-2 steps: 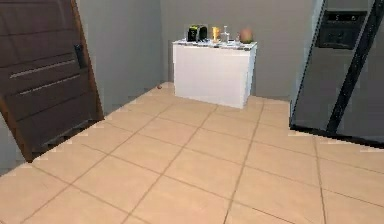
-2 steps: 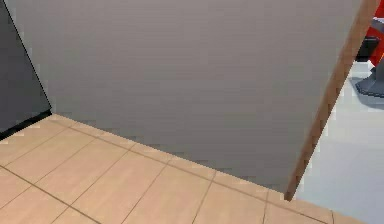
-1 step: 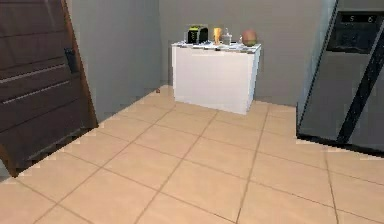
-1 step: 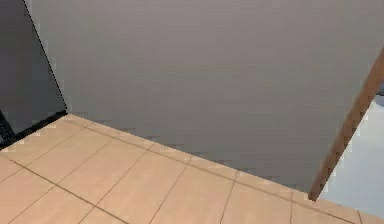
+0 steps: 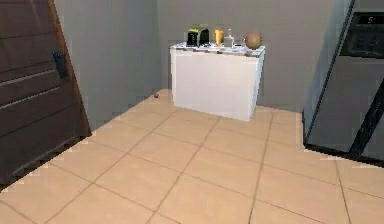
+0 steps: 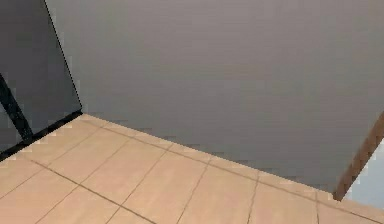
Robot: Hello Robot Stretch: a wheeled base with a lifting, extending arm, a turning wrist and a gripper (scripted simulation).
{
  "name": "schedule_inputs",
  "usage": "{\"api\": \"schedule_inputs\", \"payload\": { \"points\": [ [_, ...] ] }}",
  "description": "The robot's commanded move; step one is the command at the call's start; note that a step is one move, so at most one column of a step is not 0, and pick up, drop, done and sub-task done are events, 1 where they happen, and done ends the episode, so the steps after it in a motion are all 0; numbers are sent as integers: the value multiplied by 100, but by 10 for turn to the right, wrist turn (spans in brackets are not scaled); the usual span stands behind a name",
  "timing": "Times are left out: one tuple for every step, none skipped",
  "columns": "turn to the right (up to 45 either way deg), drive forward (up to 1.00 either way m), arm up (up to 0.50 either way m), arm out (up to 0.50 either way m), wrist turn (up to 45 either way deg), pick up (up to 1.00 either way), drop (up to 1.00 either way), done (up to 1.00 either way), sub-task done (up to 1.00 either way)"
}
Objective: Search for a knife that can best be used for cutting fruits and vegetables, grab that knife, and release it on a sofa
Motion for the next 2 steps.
{"api": "schedule_inputs", "payload": {
  "points": [
    [90,0,0,0,0,0,0,0,0],
    [0,100,0,0,0,0,0,0,0]
  ]
}}
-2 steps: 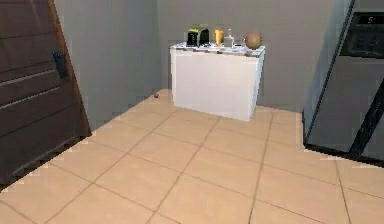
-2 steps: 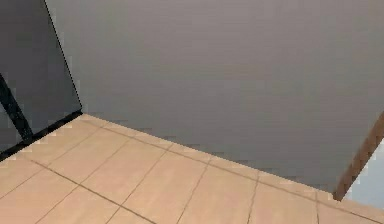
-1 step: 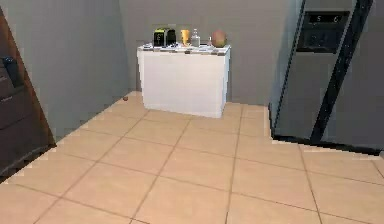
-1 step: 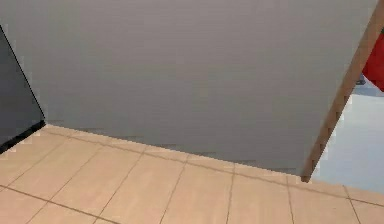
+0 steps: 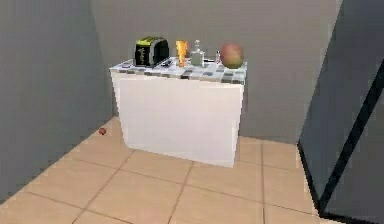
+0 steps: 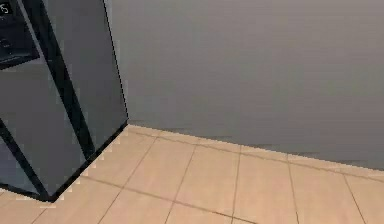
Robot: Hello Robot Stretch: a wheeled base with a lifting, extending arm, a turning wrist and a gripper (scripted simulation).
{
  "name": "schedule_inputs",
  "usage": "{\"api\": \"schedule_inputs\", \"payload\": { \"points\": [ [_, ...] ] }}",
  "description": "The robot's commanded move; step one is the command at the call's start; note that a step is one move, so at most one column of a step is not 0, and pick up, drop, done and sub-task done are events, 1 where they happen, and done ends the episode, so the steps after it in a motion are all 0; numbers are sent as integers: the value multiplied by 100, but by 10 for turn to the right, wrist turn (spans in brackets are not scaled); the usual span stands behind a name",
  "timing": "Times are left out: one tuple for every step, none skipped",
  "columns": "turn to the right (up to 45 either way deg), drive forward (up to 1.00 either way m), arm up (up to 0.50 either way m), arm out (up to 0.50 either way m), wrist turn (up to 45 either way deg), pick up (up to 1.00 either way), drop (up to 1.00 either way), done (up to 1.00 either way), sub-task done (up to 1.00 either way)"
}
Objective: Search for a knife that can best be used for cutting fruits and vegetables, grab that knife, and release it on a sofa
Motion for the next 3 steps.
{"api": "schedule_inputs", "payload": {
  "points": [
    [0,85,0,0,0,0,0,0,0],
    [-450,0,0,0,0,0,0,0,0],
    [-360,0,0,0,0,0,0,0,0]
  ]
}}
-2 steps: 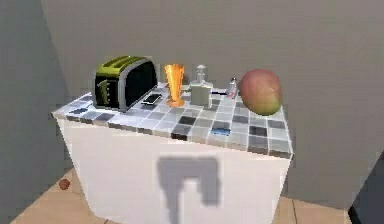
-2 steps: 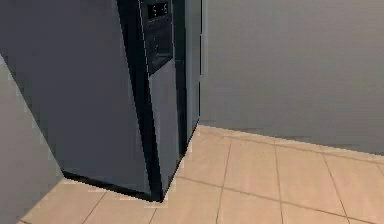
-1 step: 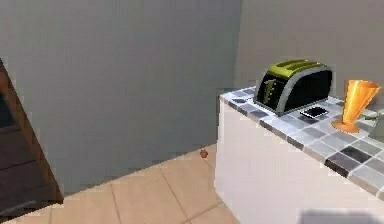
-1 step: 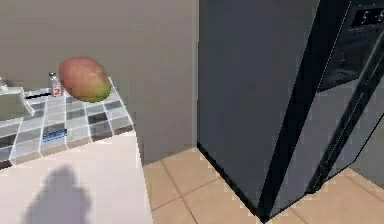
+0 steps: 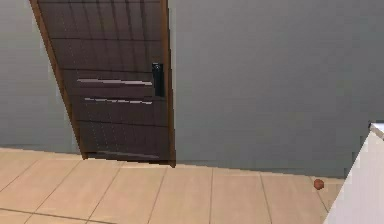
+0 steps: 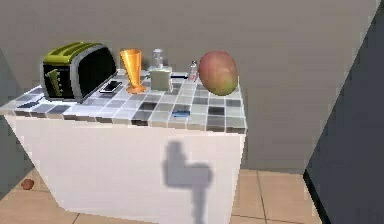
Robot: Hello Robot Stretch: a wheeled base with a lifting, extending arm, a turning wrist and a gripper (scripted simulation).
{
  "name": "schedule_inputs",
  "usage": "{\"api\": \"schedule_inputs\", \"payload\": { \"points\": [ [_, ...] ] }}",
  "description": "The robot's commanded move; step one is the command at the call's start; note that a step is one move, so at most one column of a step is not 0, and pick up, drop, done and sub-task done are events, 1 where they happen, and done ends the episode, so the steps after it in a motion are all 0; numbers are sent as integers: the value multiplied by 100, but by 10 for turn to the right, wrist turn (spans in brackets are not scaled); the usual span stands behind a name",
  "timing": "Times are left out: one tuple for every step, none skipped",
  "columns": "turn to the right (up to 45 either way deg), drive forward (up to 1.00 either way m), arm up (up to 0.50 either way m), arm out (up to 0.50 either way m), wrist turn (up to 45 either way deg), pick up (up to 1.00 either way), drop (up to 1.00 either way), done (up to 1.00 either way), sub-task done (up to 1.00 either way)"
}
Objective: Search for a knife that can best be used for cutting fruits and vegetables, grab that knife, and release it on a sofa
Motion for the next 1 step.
{"api": "schedule_inputs", "payload": {
  "points": [
    [-30,0,0,0,0,0,0,0,0]
  ]
}}
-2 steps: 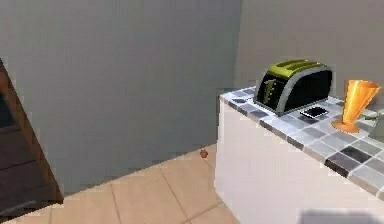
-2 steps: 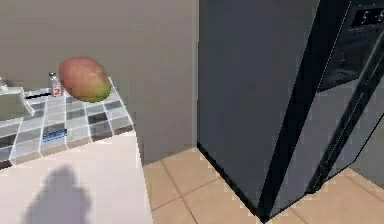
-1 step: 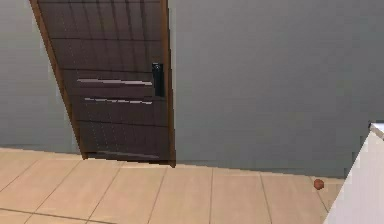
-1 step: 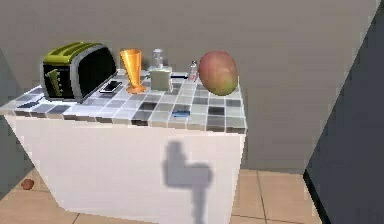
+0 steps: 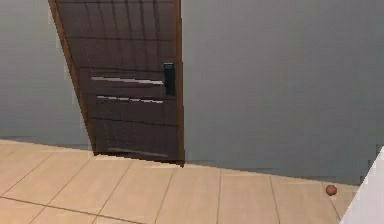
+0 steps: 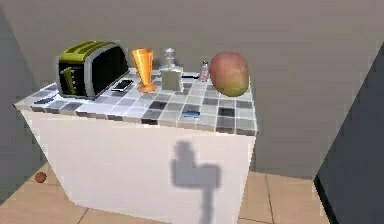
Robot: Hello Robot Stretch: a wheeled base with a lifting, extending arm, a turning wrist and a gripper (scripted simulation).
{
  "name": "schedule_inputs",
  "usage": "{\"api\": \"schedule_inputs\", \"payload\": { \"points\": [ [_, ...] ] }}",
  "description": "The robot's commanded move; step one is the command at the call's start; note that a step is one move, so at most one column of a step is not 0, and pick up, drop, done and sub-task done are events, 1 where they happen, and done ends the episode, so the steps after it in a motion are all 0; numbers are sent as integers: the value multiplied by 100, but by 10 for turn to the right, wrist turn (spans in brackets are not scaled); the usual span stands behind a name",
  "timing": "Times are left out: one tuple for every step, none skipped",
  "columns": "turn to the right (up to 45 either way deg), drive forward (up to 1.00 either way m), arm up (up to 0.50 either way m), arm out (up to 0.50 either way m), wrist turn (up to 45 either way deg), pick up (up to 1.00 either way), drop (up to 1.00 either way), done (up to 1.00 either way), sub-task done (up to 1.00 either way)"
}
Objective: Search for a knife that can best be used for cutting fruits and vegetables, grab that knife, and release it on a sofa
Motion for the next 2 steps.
{"api": "schedule_inputs", "payload": {
  "points": [
    [450,0,0,0,0,0,0,0,0],
    [450,0,0,0,0,0,0,0,0]
  ]
}}
